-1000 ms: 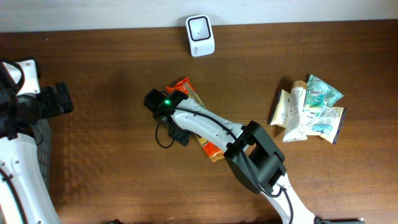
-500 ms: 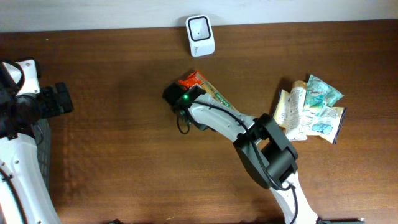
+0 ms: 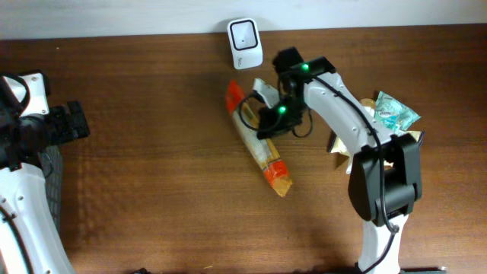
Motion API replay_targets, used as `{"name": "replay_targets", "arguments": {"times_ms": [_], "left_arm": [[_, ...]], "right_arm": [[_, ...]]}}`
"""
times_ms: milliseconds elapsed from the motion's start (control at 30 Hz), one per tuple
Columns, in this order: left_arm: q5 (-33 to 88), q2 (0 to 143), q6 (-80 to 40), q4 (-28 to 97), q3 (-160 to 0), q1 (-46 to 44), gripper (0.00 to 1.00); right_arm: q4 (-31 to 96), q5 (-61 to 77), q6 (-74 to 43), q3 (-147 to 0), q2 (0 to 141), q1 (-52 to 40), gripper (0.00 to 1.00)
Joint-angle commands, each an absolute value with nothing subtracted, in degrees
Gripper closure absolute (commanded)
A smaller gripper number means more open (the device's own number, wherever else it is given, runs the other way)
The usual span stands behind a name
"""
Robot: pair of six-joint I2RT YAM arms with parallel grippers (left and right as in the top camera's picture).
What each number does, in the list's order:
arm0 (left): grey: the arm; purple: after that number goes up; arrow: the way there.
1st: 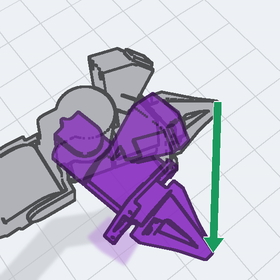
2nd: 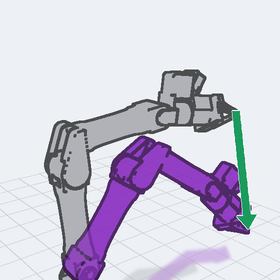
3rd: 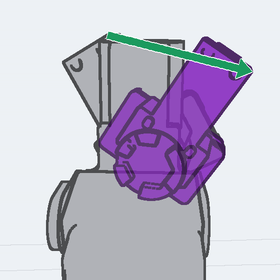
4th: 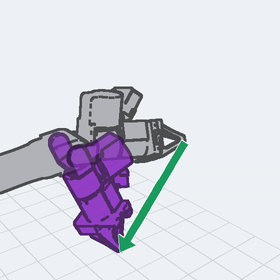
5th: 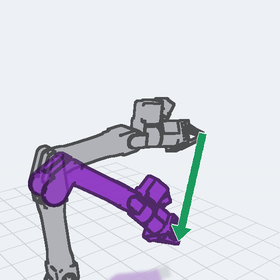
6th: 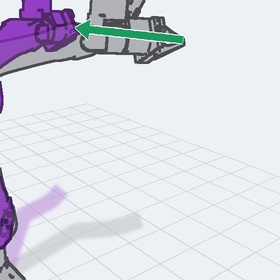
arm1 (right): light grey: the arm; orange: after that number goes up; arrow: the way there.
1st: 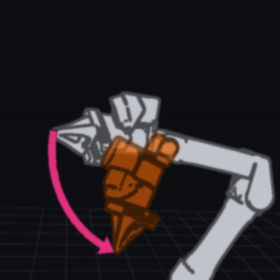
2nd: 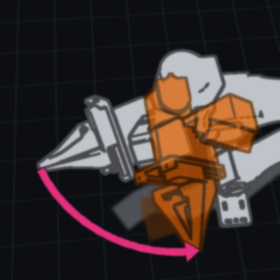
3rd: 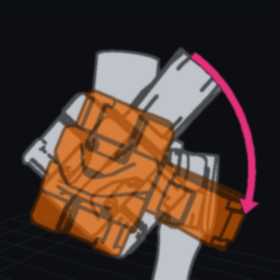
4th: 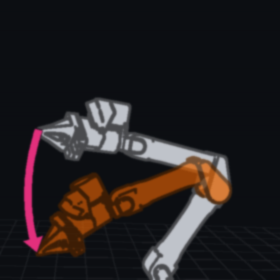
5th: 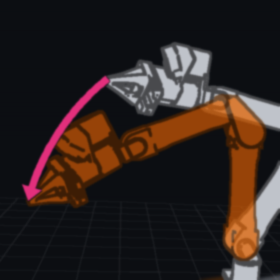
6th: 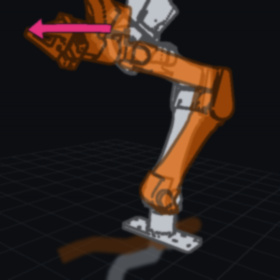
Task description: Scan the item barcode
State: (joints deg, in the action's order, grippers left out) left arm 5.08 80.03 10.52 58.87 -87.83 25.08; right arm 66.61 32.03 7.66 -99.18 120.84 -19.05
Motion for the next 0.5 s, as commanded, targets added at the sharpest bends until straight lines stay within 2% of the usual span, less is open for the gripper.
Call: {"name": "replay_targets", "arguments": {"times_ms": [0,100,167,233,367,467], "left_arm": [[5.1,79.7,11.5,58.8,-87.8,25.0,0.01],[5.1,79.7,11.5,58.8,-87.8,25.0,0.01],[5.1,79.7,11.5,58.8,-87.8,25.0,0.01],[5.1,79.7,11.5,58.8,-87.8,25.0,0.01],[5.1,79.7,11.5,58.8,-87.8,25.0,0.01],[5.1,79.7,11.5,58.8,-87.8,25.0,0.01]], "right_arm": [[62.2,40.1,9.2,-92.3,122.5,-17.2,0.96],[59.2,37.4,9.2,-90.7,123.1,-13.1,0.96],[57.8,31.9,9.2,-90.7,123.1,-9.8,0.62],[56.8,32.5,10.4,-90.7,123.1,-6.2,0.39],[58.1,38.0,16.8,-90.7,123.1,-5.3,0.11],[57.3,38.0,18.3,-89.1,123.2,-5.6,0.10]]}}
